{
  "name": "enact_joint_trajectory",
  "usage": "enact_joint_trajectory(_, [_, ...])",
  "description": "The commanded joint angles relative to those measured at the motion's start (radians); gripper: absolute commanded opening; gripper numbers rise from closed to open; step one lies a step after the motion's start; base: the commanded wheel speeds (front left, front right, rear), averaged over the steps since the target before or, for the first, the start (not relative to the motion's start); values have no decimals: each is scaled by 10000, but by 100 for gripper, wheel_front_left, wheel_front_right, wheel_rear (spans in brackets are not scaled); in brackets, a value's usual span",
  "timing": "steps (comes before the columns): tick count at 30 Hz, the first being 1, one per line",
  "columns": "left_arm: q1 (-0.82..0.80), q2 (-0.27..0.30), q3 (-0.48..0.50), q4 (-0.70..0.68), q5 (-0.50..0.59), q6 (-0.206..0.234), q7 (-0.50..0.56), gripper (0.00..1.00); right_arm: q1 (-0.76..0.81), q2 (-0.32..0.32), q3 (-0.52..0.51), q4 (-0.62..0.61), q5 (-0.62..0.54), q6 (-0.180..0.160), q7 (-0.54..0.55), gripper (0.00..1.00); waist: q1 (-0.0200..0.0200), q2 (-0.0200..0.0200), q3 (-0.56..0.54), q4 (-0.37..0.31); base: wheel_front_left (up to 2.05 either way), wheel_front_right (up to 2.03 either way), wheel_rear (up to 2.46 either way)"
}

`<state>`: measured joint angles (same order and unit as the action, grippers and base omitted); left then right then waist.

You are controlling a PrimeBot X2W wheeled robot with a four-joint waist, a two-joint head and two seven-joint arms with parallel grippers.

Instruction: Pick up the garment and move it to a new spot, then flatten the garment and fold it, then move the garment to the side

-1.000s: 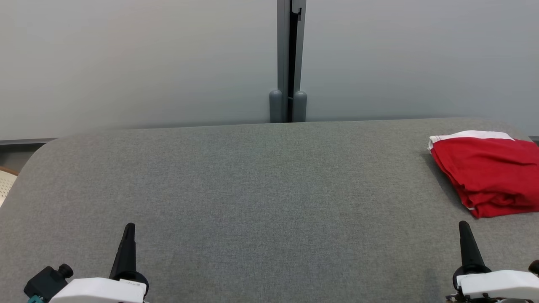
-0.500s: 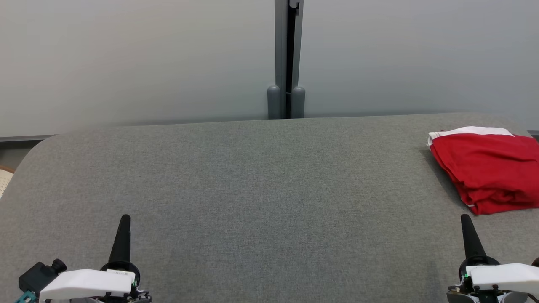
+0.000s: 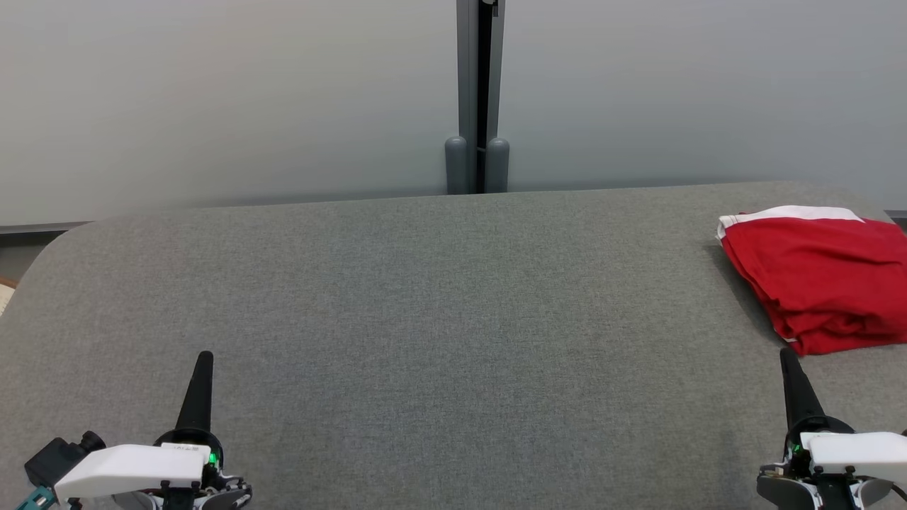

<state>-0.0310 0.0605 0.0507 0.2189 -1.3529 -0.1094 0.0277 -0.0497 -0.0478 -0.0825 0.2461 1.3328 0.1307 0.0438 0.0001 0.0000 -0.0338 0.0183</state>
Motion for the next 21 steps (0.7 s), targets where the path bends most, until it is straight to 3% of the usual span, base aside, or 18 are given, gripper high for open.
enact_joint_trajectory(1, [-312,78,80,-23,-192,-75,47,0,-197,-50,-33,-58,230,1,69,0,-1,0,12,-7,0,0,0])
enact_joint_trajectory(21, [-658,64,330,157,-1796,-173,488,0,-481,-51,-226,-38,1831,1,495,0,-1,0,219,-108,0,0,0])
